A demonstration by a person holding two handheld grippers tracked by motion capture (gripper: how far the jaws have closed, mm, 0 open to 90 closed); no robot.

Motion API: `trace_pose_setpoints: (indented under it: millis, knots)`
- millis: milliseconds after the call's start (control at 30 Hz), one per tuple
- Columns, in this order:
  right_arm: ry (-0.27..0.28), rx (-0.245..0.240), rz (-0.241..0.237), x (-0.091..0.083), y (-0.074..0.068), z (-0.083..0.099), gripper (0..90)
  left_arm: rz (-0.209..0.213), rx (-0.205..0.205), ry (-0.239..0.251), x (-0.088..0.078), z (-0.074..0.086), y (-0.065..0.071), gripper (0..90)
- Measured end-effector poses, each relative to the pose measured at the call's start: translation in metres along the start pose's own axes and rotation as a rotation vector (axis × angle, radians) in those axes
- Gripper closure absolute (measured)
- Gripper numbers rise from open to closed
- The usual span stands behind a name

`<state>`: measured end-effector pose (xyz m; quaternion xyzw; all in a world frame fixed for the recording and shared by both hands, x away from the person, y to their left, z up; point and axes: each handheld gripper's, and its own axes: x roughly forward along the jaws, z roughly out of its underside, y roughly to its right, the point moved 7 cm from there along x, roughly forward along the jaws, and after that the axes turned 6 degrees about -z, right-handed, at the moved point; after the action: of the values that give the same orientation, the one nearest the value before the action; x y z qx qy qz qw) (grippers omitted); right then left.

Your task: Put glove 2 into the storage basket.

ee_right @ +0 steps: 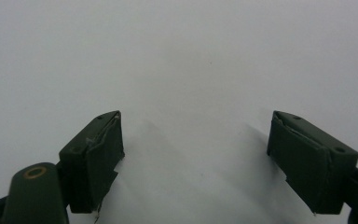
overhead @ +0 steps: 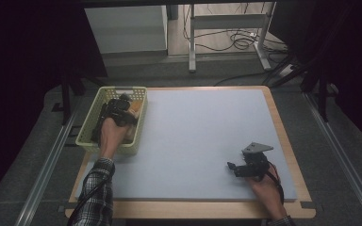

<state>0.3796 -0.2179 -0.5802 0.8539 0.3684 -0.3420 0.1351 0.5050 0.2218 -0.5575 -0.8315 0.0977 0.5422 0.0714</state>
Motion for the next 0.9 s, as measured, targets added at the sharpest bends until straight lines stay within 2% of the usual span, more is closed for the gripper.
trace_pose_setpoints:
  millis: [67,100,133,200,300,400,500,567,633,700,733,800,900]
  knots:
    - [0.000,0.000,0.000,0.000,0.000,0.000,18.0,0.025,-0.029,-0.020,0.004,0.001,-0.003,45.4]
    - [0.000,0.000,0.000,0.000,0.000,0.000,18.0,0.013,-0.039,-0.031,0.005,0.002,-0.008,39.1]
    - [0.000,0.000,0.000,0.000,0.000,0.000,17.9,0.014,-0.038,-0.035,0.005,0.003,-0.010,30.2]
    - [0.000,0.000,0.000,0.000,0.000,0.000,18.0,0.031,-0.029,-0.019,0.001,0.005,-0.011,19.7]
    - [0.000,0.000,0.000,0.000,0.000,0.000,18.0,0.029,-0.004,0.030,-0.014,0.005,-0.011,14.4]
    - [0.000,0.000,0.000,0.000,0.000,0.000,18.0,0.016,0.022,0.076,-0.032,0.003,-0.013,13.9]
    - [0.000,0.000,0.000,0.000,0.000,0.000,17.9,-0.026,0.003,0.121,-0.046,0.001,-0.024,17.9]
    - [0.000,0.000,0.000,0.000,0.000,0.000,17.9,-0.066,-0.021,0.142,-0.051,0.001,-0.035,25.4]
    - [0.000,0.000,0.000,0.000,0.000,0.000,18.0,-0.130,-0.023,0.126,-0.049,0.006,-0.046,40.3]
    - [0.000,0.000,0.000,0.000,0.000,0.000,18.0,-0.173,-0.013,0.102,-0.043,0.010,-0.052,50.3]
    - [0.000,0.000,0.000,0.000,0.000,0.000,18.0,-0.178,-0.008,0.083,-0.038,0.013,-0.053,56.7]
    - [0.000,0.000,0.001,0.000,0.000,0.000,18.0,-0.169,-0.002,0.045,-0.027,0.017,-0.053,61.8]
    - [0.000,0.000,0.000,0.000,0.000,0.000,18.0,-0.136,0.013,0.022,-0.014,0.019,-0.045,62.7]
